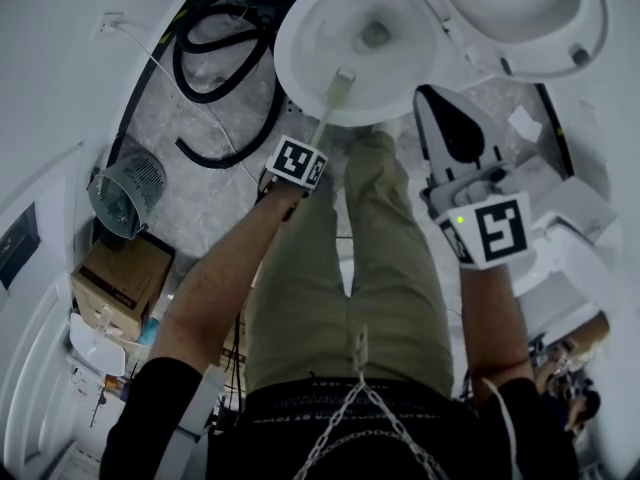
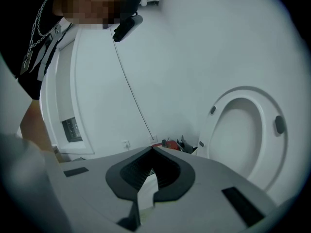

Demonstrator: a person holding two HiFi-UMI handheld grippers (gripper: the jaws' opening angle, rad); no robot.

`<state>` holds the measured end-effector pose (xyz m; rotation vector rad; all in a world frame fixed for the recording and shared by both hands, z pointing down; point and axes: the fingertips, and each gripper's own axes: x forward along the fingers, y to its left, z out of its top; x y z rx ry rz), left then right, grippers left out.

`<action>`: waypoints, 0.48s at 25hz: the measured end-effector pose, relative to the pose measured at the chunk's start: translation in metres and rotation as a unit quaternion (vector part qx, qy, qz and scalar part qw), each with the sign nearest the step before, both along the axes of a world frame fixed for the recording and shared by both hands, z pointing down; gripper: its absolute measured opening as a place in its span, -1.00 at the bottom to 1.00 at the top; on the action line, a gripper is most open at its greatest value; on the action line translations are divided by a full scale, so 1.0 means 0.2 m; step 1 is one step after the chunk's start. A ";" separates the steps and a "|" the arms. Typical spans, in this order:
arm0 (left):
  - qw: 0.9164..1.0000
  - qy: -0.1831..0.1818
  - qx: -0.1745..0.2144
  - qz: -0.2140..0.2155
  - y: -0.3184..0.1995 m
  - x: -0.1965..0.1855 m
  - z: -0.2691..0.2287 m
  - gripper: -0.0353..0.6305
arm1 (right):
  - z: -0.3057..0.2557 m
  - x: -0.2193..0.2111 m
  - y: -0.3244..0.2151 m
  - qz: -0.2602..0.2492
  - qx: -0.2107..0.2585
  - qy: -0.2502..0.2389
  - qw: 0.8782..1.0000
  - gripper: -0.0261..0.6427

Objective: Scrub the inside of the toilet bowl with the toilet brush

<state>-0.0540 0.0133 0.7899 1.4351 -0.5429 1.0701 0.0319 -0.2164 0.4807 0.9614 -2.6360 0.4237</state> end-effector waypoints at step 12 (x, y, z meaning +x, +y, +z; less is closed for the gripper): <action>0.997 -0.034 0.029 -0.059 -0.14 -0.18 0.06 -0.89 | 0.03 0.00 0.01 -0.001 -0.009 -0.004 1.000 -0.91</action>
